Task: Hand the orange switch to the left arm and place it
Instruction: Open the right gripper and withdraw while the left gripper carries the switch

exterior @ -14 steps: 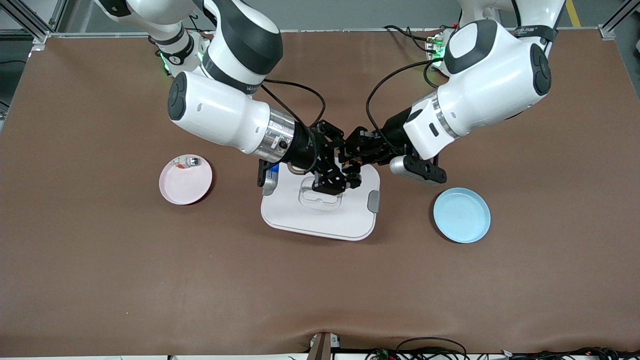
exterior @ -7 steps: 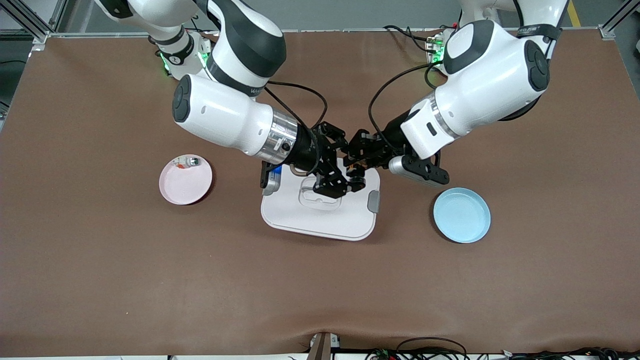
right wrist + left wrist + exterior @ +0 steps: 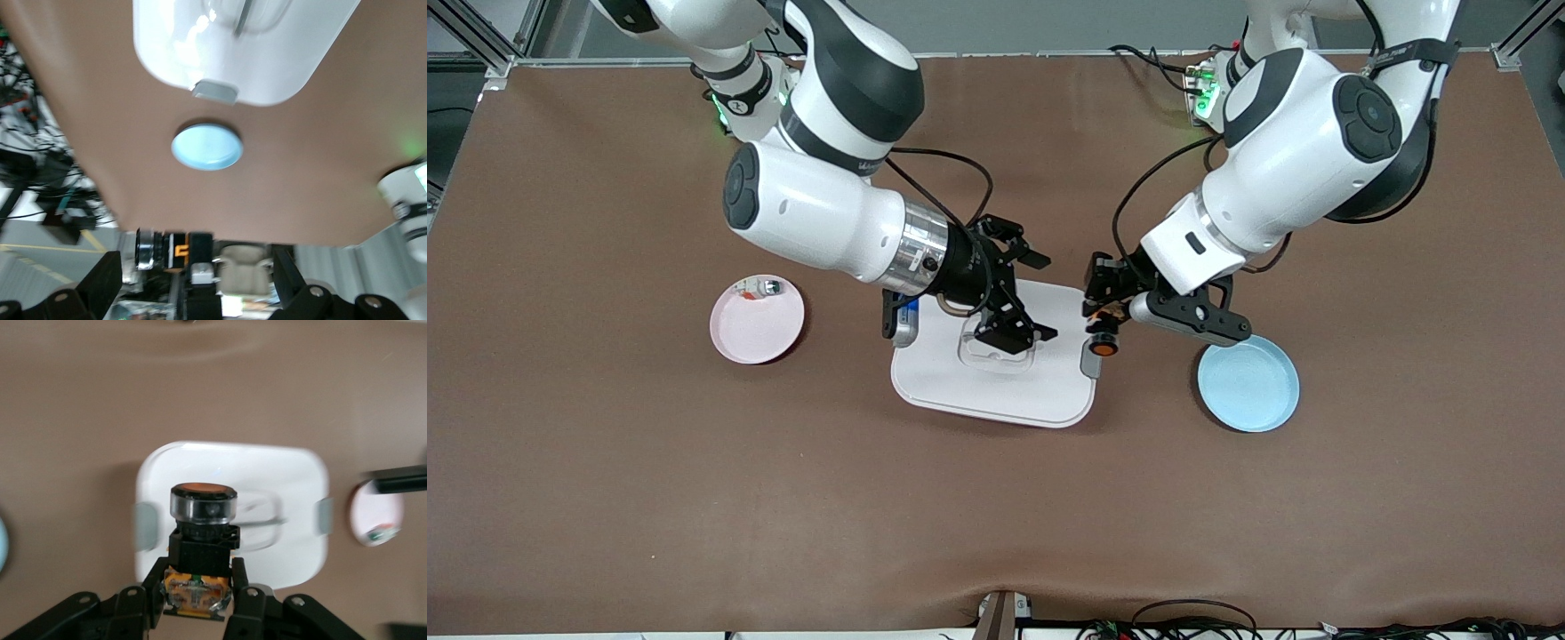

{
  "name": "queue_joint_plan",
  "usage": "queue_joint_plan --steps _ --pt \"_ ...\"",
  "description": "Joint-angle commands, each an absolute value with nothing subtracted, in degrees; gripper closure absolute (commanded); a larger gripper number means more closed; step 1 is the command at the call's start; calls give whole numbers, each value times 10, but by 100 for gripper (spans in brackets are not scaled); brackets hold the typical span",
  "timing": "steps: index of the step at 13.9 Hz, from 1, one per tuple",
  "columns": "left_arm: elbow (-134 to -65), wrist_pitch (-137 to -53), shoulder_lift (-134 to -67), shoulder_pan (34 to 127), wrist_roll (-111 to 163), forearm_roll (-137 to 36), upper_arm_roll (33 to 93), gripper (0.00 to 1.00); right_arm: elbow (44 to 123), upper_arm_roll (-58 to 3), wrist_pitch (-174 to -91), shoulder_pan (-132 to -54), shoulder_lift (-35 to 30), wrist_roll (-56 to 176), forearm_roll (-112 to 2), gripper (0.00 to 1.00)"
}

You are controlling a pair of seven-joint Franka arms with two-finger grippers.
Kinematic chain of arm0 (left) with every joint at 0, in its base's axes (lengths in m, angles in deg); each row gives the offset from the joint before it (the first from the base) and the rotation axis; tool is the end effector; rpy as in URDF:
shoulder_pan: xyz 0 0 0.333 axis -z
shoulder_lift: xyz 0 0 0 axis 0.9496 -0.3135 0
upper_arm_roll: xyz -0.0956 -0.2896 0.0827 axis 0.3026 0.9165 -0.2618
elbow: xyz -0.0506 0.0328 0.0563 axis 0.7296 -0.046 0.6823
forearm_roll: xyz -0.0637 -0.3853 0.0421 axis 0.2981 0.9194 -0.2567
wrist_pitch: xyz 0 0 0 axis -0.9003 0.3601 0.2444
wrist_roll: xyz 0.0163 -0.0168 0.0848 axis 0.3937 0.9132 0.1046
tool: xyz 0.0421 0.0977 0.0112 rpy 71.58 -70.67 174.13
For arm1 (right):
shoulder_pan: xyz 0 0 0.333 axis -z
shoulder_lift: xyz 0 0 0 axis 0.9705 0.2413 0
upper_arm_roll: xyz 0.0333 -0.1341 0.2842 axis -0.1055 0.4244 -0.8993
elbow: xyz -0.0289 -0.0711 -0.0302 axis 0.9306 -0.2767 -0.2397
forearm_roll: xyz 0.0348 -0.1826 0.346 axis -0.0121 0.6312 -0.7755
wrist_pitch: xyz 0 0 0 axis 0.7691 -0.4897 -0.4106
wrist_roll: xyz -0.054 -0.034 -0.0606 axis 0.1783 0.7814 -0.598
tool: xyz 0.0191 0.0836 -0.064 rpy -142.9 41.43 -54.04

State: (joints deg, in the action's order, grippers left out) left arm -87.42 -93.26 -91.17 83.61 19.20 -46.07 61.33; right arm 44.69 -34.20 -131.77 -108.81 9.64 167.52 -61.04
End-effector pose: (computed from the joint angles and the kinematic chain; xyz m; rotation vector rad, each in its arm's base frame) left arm 0.5914 -0.3075 0.5268 2.7743 -0.2251 0.1240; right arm 0.6122 0.4532 0.5348 -1.8855 1.5965 0.7306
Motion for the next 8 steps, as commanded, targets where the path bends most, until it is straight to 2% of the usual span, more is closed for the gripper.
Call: queue_joint_plan --steps 1,5,8 --pt "-873 -864 -904 801 259 -504 612 100 431 -346 -1210 -1049 91 1585 -604 0" --pt "-901 -816 -897 737 375 -532 612 100 431 -347 -1063 -1019 65 1409 -511 0" --pt "-926 -815 -899 698 496 -565 613 100 432 -346 -948 -990 49 1212 -406 0"
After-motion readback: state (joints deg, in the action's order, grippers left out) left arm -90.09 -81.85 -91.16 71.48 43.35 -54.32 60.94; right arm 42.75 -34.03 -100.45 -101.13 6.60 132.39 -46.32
